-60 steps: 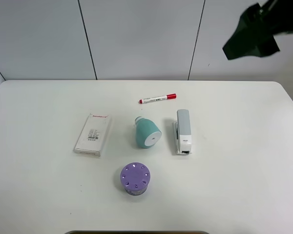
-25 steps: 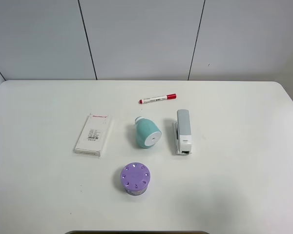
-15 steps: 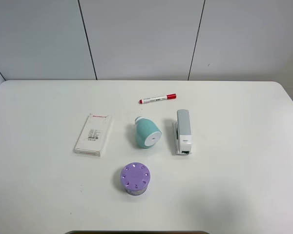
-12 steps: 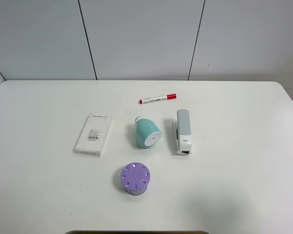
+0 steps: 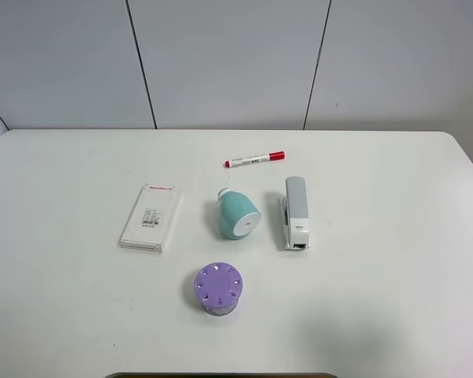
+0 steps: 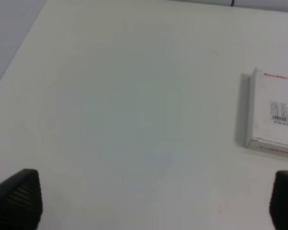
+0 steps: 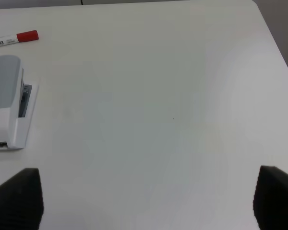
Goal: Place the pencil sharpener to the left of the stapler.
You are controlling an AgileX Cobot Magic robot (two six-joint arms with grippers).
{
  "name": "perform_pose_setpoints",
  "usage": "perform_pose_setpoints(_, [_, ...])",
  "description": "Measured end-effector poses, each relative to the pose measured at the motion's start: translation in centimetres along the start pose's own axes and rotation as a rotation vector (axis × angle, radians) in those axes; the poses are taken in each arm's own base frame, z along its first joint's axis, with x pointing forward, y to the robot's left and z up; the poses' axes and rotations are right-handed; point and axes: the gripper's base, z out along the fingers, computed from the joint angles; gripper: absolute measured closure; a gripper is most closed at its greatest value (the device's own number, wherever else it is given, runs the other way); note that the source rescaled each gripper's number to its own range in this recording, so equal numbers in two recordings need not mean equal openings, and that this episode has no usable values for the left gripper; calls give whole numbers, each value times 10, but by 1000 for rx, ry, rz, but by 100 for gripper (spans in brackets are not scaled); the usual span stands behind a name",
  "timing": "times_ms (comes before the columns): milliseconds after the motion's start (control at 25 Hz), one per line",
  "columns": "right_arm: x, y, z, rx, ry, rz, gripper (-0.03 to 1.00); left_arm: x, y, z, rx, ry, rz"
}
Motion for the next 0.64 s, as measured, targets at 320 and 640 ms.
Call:
perform_pose_setpoints(320, [0,0,0,0,0,0,6,0,0,0,0,0,0])
perform_pose_setpoints(640, [0,0,0,0,0,0,6,0,0,0,0,0,0])
